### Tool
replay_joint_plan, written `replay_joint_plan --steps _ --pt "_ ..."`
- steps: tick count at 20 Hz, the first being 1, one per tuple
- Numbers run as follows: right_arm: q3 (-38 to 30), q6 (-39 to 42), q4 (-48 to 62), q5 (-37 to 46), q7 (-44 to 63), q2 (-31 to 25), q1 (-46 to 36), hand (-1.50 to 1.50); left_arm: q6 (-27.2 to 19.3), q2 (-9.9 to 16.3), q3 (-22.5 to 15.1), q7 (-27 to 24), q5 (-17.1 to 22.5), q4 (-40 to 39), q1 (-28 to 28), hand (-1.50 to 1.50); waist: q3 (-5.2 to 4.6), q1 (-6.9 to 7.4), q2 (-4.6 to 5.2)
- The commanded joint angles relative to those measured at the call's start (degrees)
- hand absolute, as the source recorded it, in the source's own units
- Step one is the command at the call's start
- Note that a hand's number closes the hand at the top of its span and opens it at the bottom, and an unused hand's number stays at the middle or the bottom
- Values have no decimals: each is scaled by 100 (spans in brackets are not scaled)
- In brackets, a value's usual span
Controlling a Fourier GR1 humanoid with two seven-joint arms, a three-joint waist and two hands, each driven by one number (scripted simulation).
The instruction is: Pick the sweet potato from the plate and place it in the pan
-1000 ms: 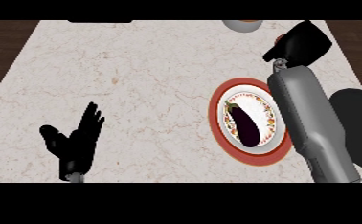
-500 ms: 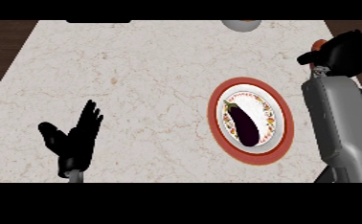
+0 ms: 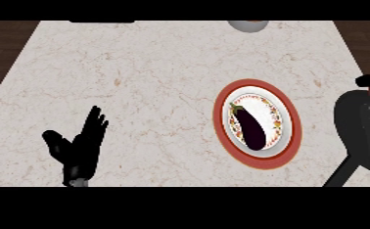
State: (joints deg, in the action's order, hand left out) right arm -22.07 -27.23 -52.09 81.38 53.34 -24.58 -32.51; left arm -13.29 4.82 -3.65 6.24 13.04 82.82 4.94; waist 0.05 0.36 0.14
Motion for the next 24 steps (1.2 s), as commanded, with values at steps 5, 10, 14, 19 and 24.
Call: replay_joint_plan --steps 5,10,14,19,24 --pt "-1024 -1536 1784 -1293 -1596 -847 107 150 -123 -93 -65 96 -150 -39 -232 0 12 65 39" --pt "-1257 -727 2709 -1227 -1319 -1359 281 -150 206 45 50 -25 38 -137 -48 0 8 116 60" --pt "-1760 -848 3288 -2210 -2908 -1519 209 -150 29 -118 -61 2 -73 -67 -126 0 34 144 76" --pt "-2023 -1637 3368 -2492 -3794 -1543 334 -150 261 90 61 2 25 -60 -115 0 43 165 80" --pt "-2789 -1795 2605 -3836 -5253 -942 -40 -150 31 -141 57 -100 -31 -261 -72 0 52 6 9"
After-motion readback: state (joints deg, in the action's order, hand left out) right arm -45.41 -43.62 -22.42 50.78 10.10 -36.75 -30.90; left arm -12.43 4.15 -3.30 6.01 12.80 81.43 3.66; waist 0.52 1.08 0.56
